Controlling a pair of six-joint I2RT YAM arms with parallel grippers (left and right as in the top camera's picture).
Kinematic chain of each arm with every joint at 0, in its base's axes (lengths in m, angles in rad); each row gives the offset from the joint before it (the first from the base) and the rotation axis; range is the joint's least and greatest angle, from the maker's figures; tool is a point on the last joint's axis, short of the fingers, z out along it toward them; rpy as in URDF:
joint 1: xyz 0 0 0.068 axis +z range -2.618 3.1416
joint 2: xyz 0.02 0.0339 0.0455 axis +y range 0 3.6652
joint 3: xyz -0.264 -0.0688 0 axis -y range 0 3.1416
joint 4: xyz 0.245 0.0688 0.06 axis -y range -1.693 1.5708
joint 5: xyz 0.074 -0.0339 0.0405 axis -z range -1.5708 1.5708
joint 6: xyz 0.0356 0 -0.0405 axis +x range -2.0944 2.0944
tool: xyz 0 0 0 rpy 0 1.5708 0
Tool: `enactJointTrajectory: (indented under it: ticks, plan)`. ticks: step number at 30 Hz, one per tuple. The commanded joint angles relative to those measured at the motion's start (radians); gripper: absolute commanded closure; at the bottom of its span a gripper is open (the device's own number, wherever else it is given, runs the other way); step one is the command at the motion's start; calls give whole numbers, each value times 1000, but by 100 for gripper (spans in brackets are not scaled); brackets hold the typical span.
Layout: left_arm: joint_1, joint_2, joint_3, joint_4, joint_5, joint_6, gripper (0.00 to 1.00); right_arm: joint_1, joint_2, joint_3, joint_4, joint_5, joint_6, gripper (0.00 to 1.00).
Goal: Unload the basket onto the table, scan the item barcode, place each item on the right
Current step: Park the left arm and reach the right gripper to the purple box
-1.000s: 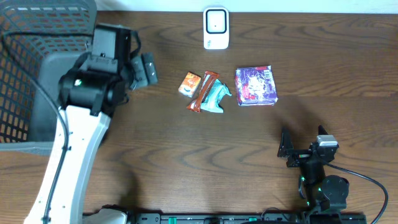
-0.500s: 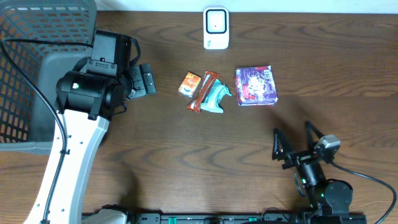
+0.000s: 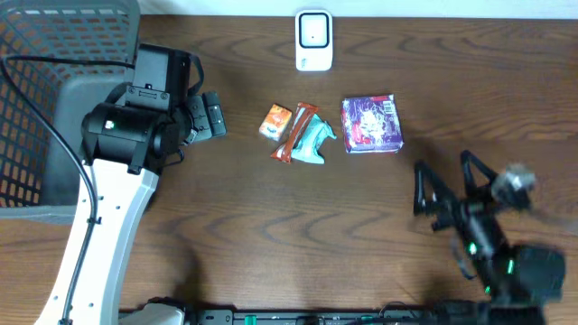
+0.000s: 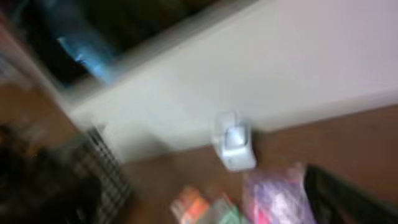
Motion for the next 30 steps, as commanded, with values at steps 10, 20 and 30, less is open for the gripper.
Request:
enactJointTrajectory:
  ticks: [10,20,30]
  plan:
    - [2,0,15,-5,-8,-6,2,-2,1199,1038,-888,117,-456,1]
    - [2,0,15,-5,-8,-6,2,-58,1574,1081,-846,-254,-563,1]
    - [2,0,15,-5,-8,-6,2,-174,1812,1078,-883,-358,-636,14]
